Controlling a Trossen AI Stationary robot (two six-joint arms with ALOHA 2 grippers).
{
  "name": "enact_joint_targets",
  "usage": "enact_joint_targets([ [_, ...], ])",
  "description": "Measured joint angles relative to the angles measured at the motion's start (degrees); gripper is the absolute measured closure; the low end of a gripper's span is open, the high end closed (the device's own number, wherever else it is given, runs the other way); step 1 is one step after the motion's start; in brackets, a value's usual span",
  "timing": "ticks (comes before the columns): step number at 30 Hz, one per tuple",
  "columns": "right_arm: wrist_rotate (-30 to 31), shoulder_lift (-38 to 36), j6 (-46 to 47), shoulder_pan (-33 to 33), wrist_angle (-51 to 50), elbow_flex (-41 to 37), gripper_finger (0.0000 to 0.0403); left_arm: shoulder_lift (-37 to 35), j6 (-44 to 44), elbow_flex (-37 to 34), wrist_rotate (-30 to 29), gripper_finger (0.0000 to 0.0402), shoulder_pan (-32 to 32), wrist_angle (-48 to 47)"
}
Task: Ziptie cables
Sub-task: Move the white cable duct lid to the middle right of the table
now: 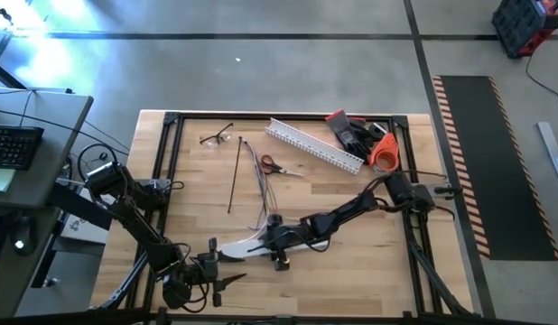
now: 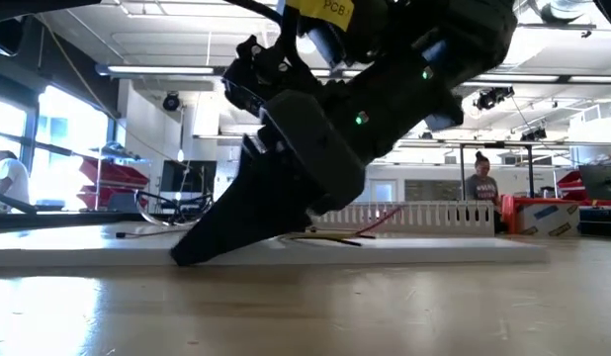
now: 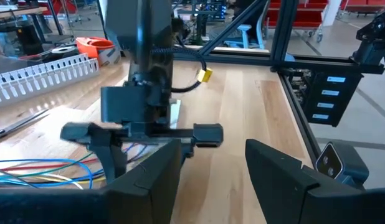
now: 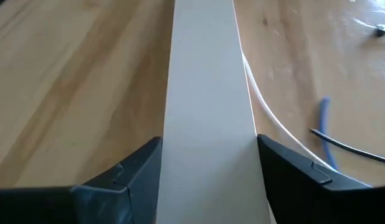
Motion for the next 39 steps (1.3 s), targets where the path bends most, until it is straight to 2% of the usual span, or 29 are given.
enact_joint_targets([
  [4,2.65,-1.91,1.22,-0.01,-2.16,-0.01,0.019,0.0,-0.02,0.0,0.0,0.0239,0.0,0.18],
  [18,4.93,-4.04,5.95,0.65,-4.03,0.19,0.019,0.0,-0.29,0.0,0.13,0.0239,-0.02,0.14],
  [23,10.77,-8.75,6.51,3.15,-10.31,0.27,0.019,-0.02,-0.46,0.0,0.49,0.0239,-0.2,0.5],
  [28,20.55,-15.54,9.86,6.28,-20.84,0.1,0.019,-0.02,-0.46,0.0,0.7,0.0239,-0.2,0.49],
  [33,29.02,-24.12,17.17,9.23,-25.2,-7.82,0.019,-0.02,-0.17,0.0,0.7,0.0239,-0.33,0.52],
  [39,36.15,-36.85,33.25,10.85,-27.86,-25.07,0.019,-0.02,-0.11,0.0,0.68,0.0239,-0.39,0.6],
])
